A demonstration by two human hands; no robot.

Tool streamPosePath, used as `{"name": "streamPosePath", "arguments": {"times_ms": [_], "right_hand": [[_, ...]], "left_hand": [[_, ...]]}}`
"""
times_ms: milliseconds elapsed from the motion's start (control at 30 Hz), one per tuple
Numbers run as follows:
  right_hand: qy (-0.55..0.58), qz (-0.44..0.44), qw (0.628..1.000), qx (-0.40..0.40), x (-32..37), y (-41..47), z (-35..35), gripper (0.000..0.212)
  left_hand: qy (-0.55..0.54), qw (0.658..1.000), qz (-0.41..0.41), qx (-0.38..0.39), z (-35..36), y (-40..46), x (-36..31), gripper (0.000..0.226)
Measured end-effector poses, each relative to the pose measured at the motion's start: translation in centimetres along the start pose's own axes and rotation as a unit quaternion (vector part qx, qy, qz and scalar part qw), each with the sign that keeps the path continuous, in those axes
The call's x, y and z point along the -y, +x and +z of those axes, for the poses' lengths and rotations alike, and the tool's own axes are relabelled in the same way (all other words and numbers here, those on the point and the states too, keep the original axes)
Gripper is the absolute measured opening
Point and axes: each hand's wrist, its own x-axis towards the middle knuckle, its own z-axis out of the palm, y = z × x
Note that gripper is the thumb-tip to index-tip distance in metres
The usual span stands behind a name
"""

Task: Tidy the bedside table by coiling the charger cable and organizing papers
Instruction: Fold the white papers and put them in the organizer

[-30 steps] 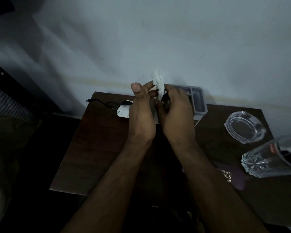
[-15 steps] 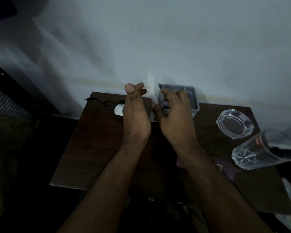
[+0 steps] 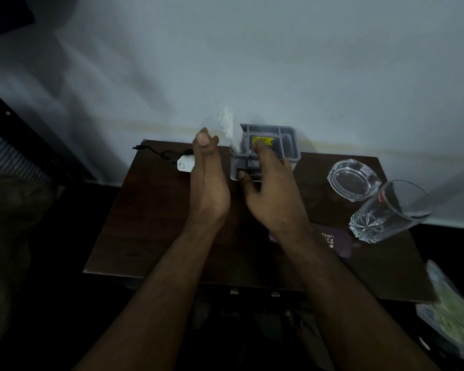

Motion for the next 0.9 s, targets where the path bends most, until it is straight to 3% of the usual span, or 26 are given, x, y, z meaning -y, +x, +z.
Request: {"name": "streamPosePath", "arguments": {"times_ms": [233, 333, 567, 733, 900], "right_hand": [[0.03, 0.038, 0.997, 0.06, 0.2, 1.9, 1.1, 0.095], [0.042, 0.037, 0.996, 0.064, 0.4, 2.4, 1.6, 0.094], [-0.003, 0.012, 0.999, 0.046, 0.5, 2.6, 1.9, 0.092], [-0.021, 0.011, 0.999, 0.031, 0.8, 2.4, 1.6, 0.086], [-0.024, 0.017, 0.999, 0.036, 0.9, 2.2, 1.4, 0.086]], "left_hand": [[-0.056, 0.997, -0.053, 0.022, 0.6, 1.3, 0.8, 0.07], [-0.084, 0.995, -0.047, 0.035, 0.9, 1.7, 1.0, 0.07], [-0.022, 0.998, -0.024, 0.059, 0.6, 1.8, 1.5, 0.084], [-0.011, 0.999, -0.019, 0.043, 0.2, 1.3, 1.1, 0.061], [0.002, 0.999, -0.031, 0.022, -0.4, 1.5, 0.8, 0.088]]}}
